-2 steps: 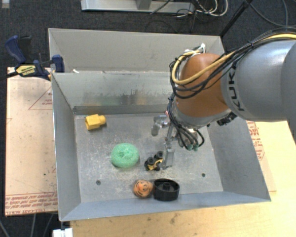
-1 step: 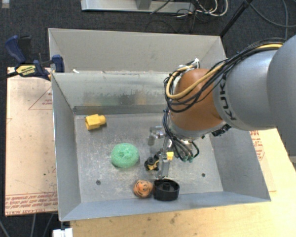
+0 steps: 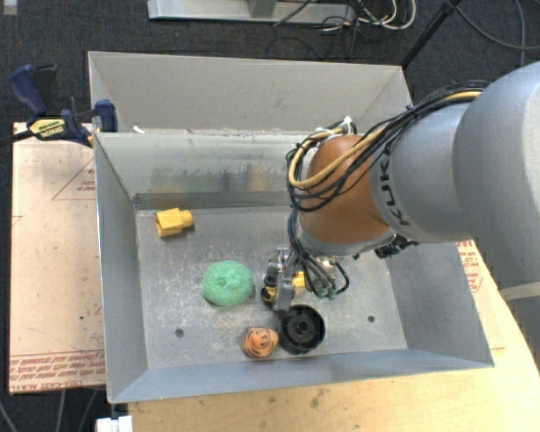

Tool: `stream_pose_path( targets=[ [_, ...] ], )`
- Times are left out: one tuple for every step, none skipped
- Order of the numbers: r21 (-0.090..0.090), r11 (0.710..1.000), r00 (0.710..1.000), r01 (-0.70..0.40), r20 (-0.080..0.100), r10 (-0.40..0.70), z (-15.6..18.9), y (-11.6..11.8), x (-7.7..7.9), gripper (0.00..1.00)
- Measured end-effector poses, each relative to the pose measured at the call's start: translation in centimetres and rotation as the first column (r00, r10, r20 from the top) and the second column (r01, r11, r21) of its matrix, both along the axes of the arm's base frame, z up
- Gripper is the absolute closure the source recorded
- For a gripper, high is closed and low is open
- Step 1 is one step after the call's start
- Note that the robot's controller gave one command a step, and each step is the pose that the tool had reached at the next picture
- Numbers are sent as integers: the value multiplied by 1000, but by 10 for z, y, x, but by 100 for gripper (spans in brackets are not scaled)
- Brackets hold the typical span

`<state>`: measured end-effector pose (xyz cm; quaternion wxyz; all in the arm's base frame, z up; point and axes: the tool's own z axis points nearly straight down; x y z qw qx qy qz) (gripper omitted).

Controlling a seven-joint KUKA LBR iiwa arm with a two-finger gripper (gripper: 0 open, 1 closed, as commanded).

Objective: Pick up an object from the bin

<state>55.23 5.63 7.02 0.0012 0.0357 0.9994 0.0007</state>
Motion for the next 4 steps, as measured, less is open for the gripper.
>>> stream_pose_path(
  targets=[
    [0, 1000, 1000, 0, 0, 0, 0, 0, 0, 100],
    [-1, 978, 978, -211, 1, 211, 50, -21, 12, 100],
    [-1, 978, 978, -211, 1, 211, 50, -21, 12, 100],
    [-1, 978, 978, -207, 1, 207, 131, -8, 19, 100]
  ],
)
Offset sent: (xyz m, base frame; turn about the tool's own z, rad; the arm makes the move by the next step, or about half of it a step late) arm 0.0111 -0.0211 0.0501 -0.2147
